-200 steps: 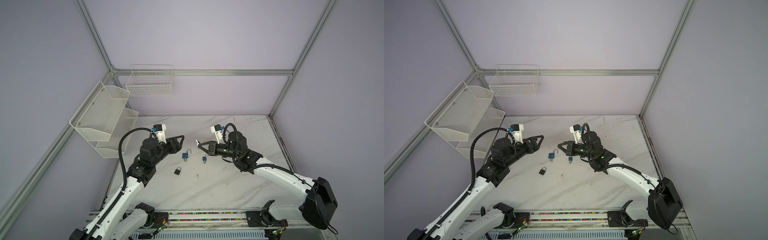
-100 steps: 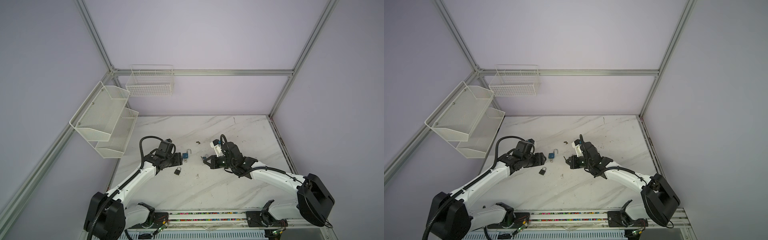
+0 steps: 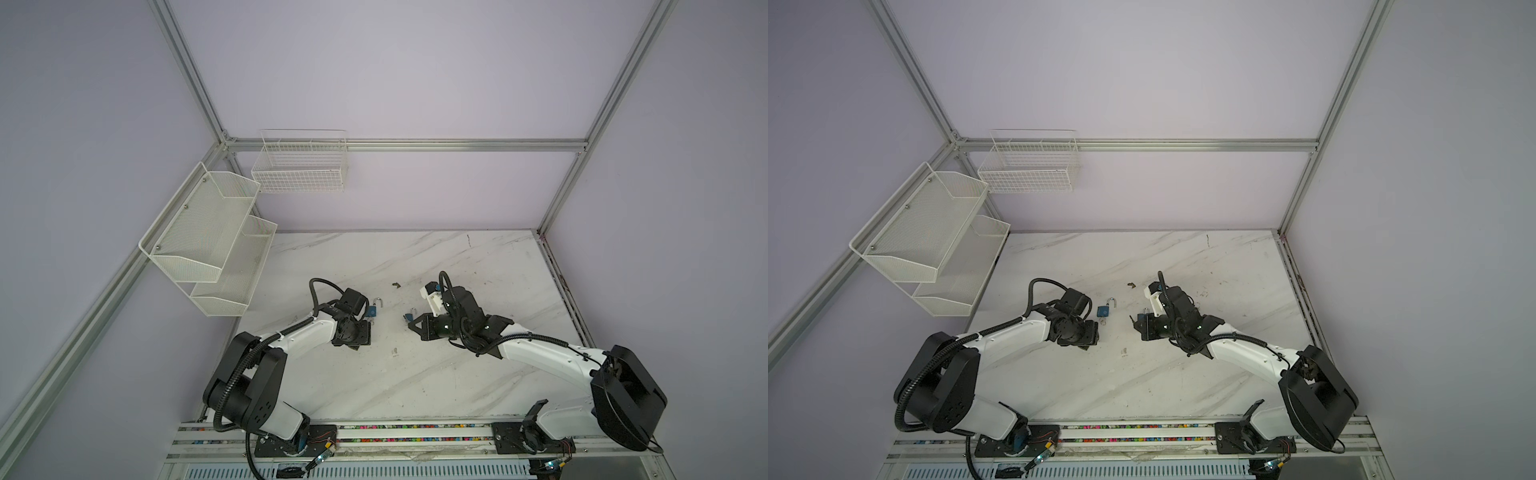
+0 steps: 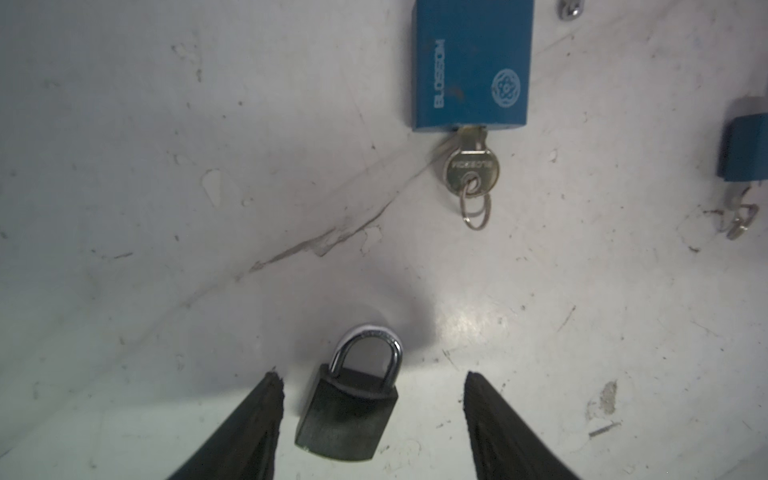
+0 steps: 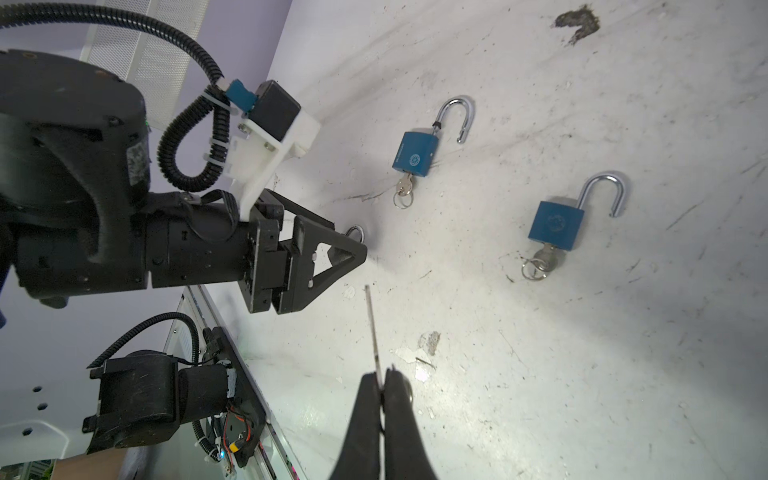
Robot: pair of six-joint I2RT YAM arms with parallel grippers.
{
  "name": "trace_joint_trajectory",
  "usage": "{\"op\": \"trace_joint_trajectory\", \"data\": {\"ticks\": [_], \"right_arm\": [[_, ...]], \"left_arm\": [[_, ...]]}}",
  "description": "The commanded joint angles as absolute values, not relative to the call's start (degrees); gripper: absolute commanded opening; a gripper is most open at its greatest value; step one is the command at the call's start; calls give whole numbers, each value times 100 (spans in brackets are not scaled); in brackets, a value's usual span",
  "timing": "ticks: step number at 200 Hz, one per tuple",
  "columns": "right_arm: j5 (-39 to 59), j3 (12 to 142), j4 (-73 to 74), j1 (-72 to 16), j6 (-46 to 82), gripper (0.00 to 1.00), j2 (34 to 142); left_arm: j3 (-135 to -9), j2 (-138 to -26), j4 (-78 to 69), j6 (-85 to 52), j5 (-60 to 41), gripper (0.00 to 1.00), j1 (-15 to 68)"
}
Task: Unlock with the key
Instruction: 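Close the left gripper on the black padlock's body and lift it, then raise the black padlock toward the right gripper while the right brings the key closer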
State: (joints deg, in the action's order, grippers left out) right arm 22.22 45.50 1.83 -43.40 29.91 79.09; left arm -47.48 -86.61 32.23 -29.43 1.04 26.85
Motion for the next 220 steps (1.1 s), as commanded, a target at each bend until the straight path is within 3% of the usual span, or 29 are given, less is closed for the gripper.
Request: {"op": "trace_joint_trajectory", "data": {"ticks": [1, 66, 168, 220], "right_arm": [[2197, 4537, 162, -4359, 2857, 0, 7931], [2177, 4508, 146, -4357, 2839, 0, 7940], [2224, 4509, 163, -4359, 2659, 0, 7999], [2337, 4364, 268, -4359, 2579, 0, 7922]], "left_arm": [[-4866, -8672, 3146, -2988, 256, 66, 2817], [-4838, -8770, 3475, -3548, 644, 52, 3152], [-5002, -9143, 3792, -4086, 1046, 50, 3370], [-5146, -9495, 3949, -4166, 1226, 44, 3496]]}}
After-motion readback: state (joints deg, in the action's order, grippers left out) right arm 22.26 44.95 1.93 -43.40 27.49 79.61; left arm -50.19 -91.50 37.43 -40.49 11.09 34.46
